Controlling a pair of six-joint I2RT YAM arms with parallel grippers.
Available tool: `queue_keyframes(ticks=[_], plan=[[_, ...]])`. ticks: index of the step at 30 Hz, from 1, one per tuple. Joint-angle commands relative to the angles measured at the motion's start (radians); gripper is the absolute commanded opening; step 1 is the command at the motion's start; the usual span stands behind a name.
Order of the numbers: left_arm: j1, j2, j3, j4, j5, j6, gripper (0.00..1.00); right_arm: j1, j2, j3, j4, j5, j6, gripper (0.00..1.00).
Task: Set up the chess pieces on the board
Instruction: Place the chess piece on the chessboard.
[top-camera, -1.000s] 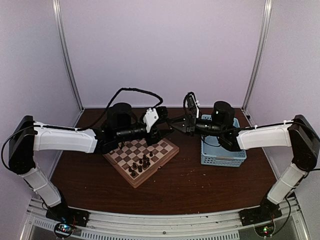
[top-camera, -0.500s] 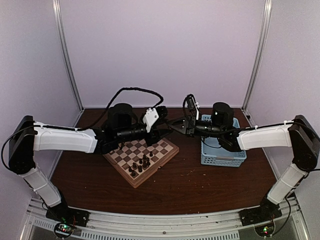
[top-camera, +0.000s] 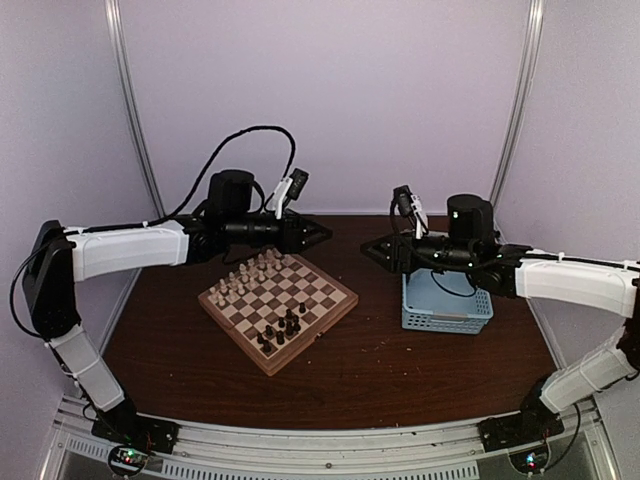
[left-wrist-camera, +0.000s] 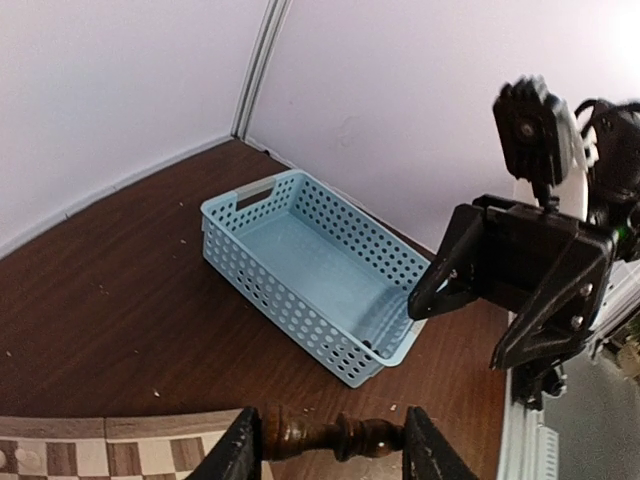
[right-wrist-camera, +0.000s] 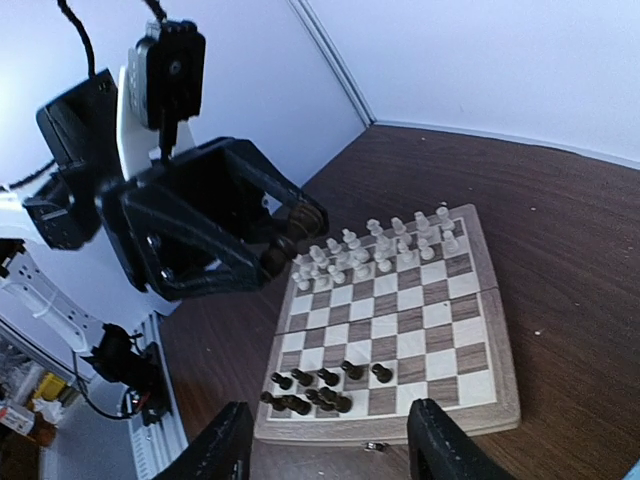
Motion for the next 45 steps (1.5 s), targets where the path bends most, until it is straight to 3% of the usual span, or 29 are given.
queue_keyframes(ticks=[1,3,7,11,14,17,21,28,37,45], plan=[[0.03,0.042,0.134,-0.209,0.155,-0.203,0.43,0.006,-0.038,0.004,-0.131,0.13,-0.237,0.59],[0.033,0.055,0.17,-0.283,0.202,-0.236,0.43,0.017,-0.052,-0.011,-0.1,0.139,-0.287,0.63],[0.037,0.073,0.19,-0.298,0.293,-0.336,0.43,0.03,-0.079,-0.089,0.054,0.093,-0.423,0.63],[0.04,0.093,0.173,-0.226,0.377,-0.478,0.43,0.032,-0.08,-0.16,0.25,0.014,-0.559,0.63],[0.04,0.102,0.146,-0.137,0.425,-0.579,0.43,0.032,-0.039,-0.123,0.252,-0.082,-0.647,0.63],[0.04,0.112,0.138,-0.091,0.461,-0.646,0.43,0.036,0.023,-0.057,0.226,-0.123,-0.656,0.59],[0.04,0.121,0.128,-0.067,0.483,-0.692,0.43,0.048,0.069,-0.047,0.319,-0.157,-0.678,0.49],[0.04,0.135,0.121,-0.031,0.504,-0.746,0.43,0.082,0.11,-0.037,0.347,-0.149,-0.767,0.47],[0.04,0.145,0.121,-0.019,0.517,-0.769,0.43,0.089,0.133,-0.038,0.439,-0.048,-0.744,0.45],[0.04,0.154,0.121,-0.016,0.526,-0.781,0.43,0.09,0.169,-0.015,0.454,-0.066,-0.727,0.41]])
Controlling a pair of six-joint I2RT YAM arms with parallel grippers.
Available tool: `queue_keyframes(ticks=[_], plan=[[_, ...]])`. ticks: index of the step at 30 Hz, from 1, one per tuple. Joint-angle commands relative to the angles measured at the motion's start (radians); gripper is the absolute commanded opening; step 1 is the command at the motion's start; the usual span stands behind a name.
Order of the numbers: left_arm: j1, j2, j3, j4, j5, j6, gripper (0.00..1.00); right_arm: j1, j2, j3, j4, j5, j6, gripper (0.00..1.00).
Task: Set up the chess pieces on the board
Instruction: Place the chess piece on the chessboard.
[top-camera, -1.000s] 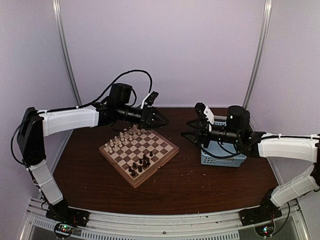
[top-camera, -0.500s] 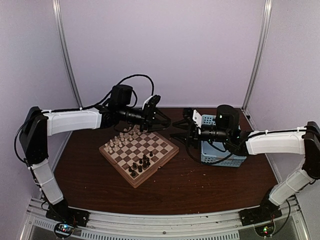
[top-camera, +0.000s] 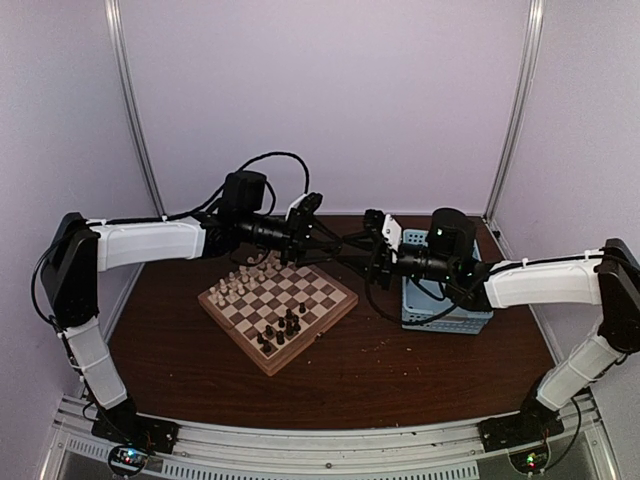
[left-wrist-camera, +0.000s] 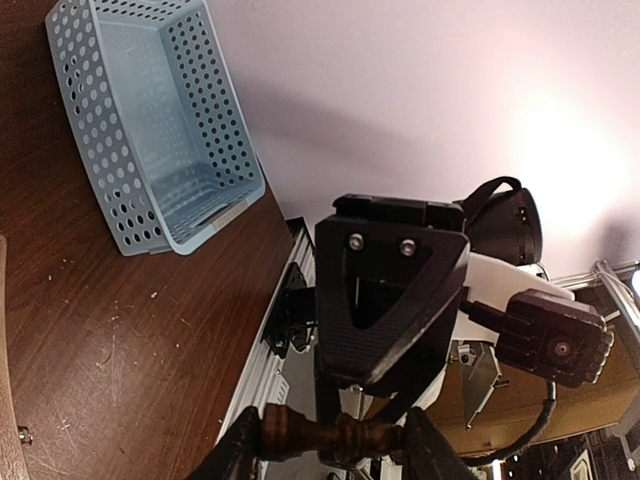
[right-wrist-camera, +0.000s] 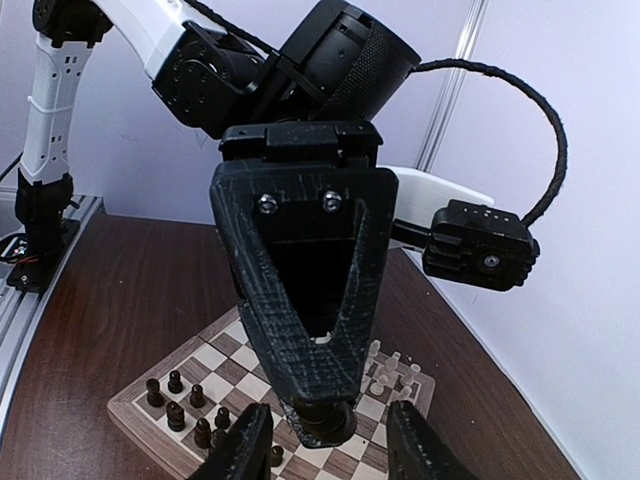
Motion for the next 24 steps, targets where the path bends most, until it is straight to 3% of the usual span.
queue_keyframes(ticks=[1,5,11,13,18,21,24], plan=[[0.008,0.017,-0.009,0.052,0.032,-0.013,0.43,0.009,0.023,0.039,0.048,0.005,0.022,0.39],[0.009,0.019,-0.009,0.038,0.033,-0.004,0.43,0.01,0.034,0.052,0.048,-0.015,0.028,0.31],[0.008,0.02,-0.009,0.025,0.035,0.003,0.47,0.011,0.038,0.051,0.035,-0.015,0.025,0.1],[0.012,0.011,-0.003,0.004,0.037,0.029,0.57,0.01,0.032,0.041,0.036,-0.004,0.028,0.07],[0.074,-0.076,-0.033,-0.034,-0.02,0.1,0.93,0.004,0.024,0.028,-0.006,0.008,0.055,0.05],[0.144,-0.14,-0.06,-0.087,-0.054,0.174,0.98,0.002,0.025,0.008,-0.001,0.008,0.088,0.05],[0.177,-0.209,-0.054,-0.299,-0.185,0.353,0.98,0.002,0.039,0.006,-0.005,-0.006,0.132,0.05]])
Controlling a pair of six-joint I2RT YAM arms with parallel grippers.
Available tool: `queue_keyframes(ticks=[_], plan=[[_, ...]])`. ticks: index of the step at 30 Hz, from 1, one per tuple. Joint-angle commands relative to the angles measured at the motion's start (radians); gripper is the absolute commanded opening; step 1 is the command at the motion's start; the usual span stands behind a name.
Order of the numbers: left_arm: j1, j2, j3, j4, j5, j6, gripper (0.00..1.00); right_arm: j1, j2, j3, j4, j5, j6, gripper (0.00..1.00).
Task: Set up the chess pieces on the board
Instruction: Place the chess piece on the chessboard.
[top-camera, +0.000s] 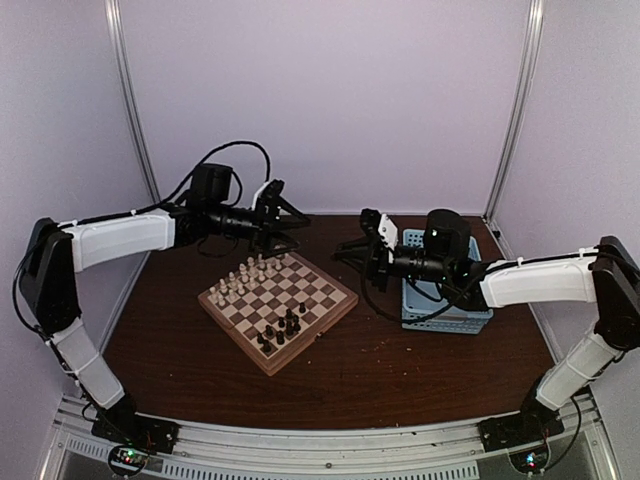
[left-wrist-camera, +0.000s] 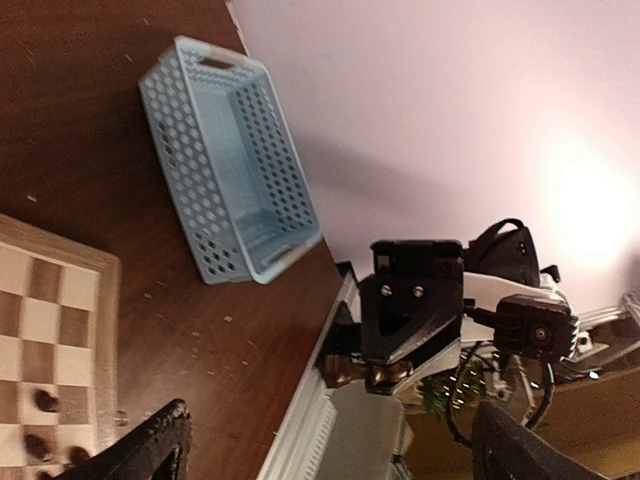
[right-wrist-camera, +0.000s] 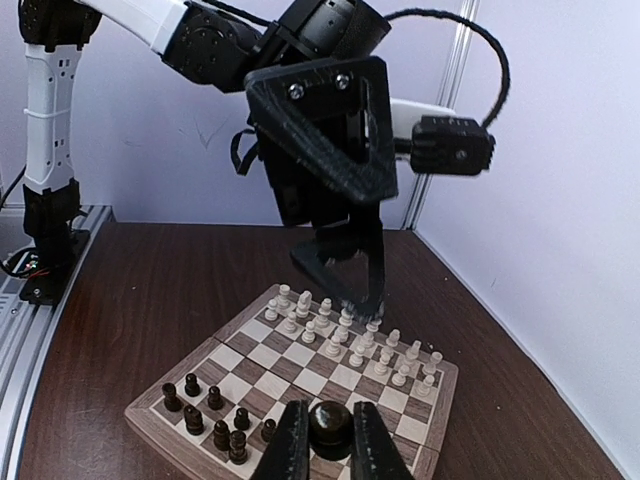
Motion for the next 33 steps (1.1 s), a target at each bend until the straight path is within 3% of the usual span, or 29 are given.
queue_keyframes(ticks=[1,4,9,23,33], plan=[[0.049,-0.139,0.007,-0.266,-0.206,0.281,0.98,-0.003,0.016,-0.009,-0.004,-0.011,0.083,0.04],[0.049,-0.187,0.007,-0.377,-0.358,0.405,0.98,-0.003,0.057,0.001,-0.005,-0.033,0.13,0.03],[0.049,-0.237,-0.032,-0.397,-0.453,0.459,0.98,0.007,0.136,-0.003,0.043,-0.043,0.159,0.01],[0.049,-0.262,-0.043,-0.429,-0.502,0.523,0.98,0.04,0.41,0.031,0.197,0.023,0.236,0.02],[0.049,-0.261,-0.051,-0.433,-0.505,0.537,0.98,0.045,0.486,0.045,0.222,0.081,0.221,0.05]])
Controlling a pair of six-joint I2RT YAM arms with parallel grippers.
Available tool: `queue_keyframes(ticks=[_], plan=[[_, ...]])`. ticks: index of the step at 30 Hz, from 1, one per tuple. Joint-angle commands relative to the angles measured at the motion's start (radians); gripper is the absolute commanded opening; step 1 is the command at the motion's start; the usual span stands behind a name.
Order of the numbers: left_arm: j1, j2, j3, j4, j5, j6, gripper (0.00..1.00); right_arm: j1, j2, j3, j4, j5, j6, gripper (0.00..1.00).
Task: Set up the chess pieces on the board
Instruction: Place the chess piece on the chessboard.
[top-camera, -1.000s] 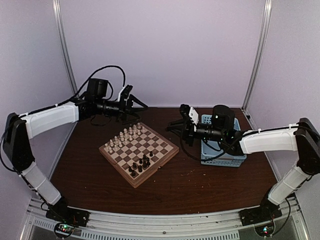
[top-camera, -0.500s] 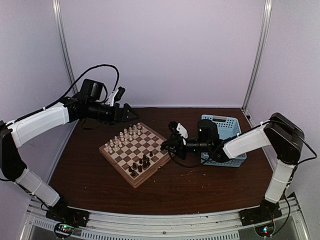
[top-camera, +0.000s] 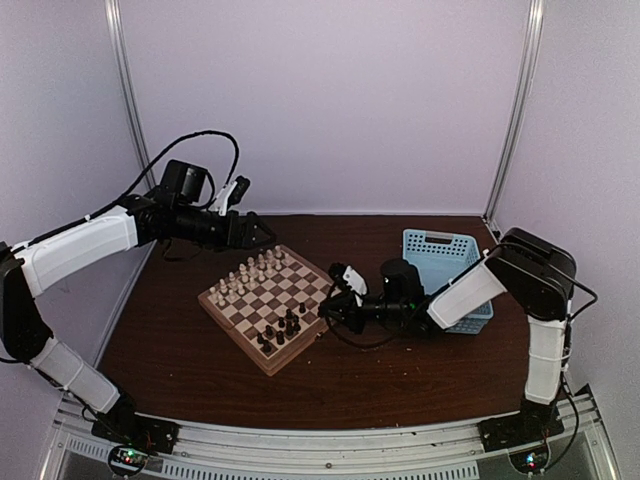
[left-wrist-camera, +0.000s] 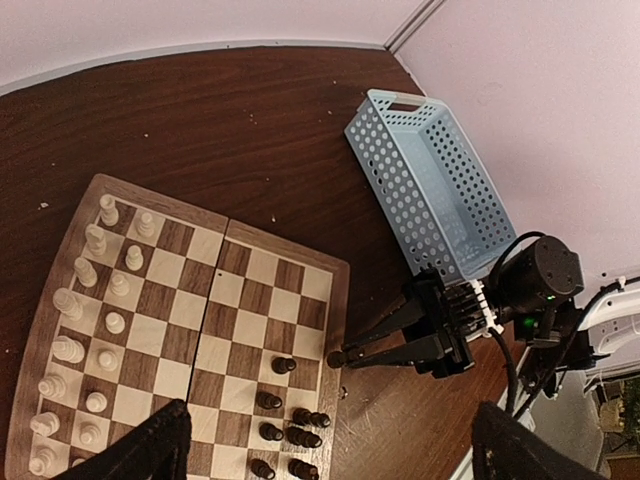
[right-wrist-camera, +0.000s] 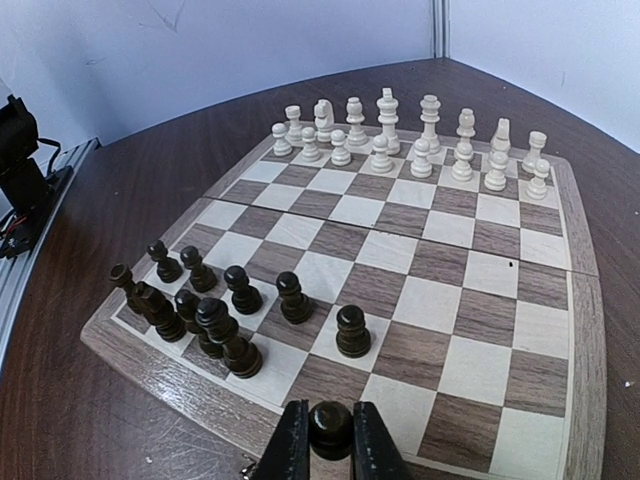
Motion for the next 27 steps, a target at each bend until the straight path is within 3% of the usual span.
queue_keyframes(ticks=[1,27], plan=[[-0.001,-0.019,-0.012,0.01,-0.006,0.022,0.98,0.009,0.029,0.04,0.043,0.058,0.001,0.05],[-0.001,0.001,-0.005,0.008,0.018,0.022,0.98,0.015,0.062,0.088,-0.042,0.112,-0.057,0.1]])
